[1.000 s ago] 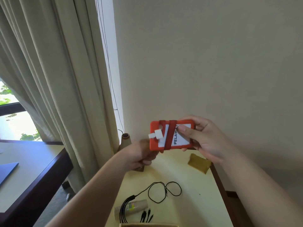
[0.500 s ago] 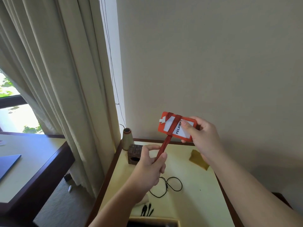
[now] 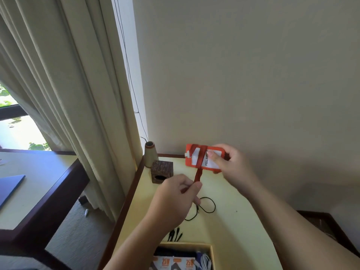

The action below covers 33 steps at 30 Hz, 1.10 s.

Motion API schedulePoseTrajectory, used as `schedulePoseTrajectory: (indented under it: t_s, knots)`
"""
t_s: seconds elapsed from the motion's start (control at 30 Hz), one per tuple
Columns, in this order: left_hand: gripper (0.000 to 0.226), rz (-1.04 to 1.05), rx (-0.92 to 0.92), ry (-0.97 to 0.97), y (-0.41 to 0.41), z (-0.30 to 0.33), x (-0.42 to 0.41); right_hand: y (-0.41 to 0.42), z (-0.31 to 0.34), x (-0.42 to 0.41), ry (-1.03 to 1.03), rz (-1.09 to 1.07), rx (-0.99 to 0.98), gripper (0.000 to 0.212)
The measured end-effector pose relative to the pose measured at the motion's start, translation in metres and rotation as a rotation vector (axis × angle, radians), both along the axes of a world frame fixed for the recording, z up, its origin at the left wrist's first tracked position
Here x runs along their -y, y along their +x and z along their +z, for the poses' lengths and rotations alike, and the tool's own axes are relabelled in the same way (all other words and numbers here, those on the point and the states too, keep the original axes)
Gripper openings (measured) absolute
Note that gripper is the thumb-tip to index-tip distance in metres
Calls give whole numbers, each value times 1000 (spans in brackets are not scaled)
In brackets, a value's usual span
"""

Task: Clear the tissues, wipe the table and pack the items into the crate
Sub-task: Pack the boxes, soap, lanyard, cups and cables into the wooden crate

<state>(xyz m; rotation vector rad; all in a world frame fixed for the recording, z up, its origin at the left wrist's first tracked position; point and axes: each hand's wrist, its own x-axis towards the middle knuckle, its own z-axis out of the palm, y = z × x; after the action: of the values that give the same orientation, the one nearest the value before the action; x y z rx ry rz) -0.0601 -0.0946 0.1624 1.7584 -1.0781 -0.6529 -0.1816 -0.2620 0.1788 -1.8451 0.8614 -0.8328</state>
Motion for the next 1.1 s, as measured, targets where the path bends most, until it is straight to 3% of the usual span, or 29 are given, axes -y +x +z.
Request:
schedulePoseTrajectory:
  t_s: [0.17, 0.27, 0.47, 0.63, 0.7, 0.73, 0.87, 1.0, 1.1]
  knots:
    - [36, 6, 583, -107, 24, 17, 7, -6, -39, -33, 45, 227, -216, 8]
    - [50, -114, 580, 5, 52, 14, 23, -10, -55, -56, 170, 342, -205, 9]
    - [40, -379, 120, 571, 83, -41, 24, -16, -99, -79, 542, 322, -19, 17]
    - [39, -273, -690, 766, 81, -119, 4, -16, -151, -99, 727, 216, -18, 16]
    - [36, -308, -828, 821, 80, -149, -5, -16, -166, -107, 755, 191, -32, 13]
    - [36, -339, -807, 840, 80, -161, -9, -16, -171, -111, 747, 180, -57, 11]
    - [43, -366, -413, 848, 79, -185, -22, -13, -197, -123, 707, 141, -157, 10]
    - [59, -428, -280, 750, 85, -191, -39, -4, -217, -133, 649, 105, -276, 7]
    - [37, -566, -22, 606, 83, -194, -45, 1, -230, -141, 489, 112, -499, 12]
